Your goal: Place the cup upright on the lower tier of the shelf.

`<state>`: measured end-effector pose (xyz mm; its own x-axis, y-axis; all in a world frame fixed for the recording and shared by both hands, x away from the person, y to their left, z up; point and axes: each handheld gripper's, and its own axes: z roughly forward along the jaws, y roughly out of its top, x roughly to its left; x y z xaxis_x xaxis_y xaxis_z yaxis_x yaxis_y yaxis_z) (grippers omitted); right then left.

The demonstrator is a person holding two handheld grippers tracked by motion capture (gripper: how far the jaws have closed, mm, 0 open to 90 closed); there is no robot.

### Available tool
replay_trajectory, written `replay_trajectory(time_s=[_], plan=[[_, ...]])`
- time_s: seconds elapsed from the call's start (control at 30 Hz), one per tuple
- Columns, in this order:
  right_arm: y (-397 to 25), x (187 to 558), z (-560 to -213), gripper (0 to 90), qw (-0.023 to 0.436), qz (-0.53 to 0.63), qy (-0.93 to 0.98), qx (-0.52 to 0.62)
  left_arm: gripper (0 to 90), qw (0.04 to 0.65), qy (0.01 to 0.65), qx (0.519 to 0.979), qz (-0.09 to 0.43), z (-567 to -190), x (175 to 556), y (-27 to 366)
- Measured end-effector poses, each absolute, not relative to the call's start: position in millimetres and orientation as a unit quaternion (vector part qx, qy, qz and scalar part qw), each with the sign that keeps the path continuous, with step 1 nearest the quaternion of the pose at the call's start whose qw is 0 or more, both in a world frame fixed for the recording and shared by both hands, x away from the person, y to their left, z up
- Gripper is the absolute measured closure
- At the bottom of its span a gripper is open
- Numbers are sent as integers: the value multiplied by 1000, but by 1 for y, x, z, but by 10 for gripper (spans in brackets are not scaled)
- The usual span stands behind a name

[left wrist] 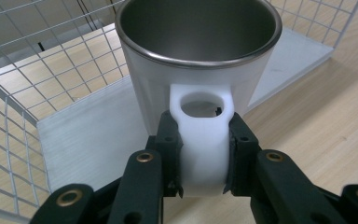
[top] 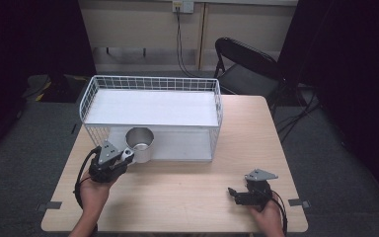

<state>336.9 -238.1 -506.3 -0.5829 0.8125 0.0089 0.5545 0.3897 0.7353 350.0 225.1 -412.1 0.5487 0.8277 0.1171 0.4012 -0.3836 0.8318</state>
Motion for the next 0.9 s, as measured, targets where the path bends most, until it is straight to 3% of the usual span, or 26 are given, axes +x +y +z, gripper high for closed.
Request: replay_trajectory(time_s=[0.9], plan=[[-238,337,-506,154,180,359,814,420,720,391,421,761,302,-423,371,221]])
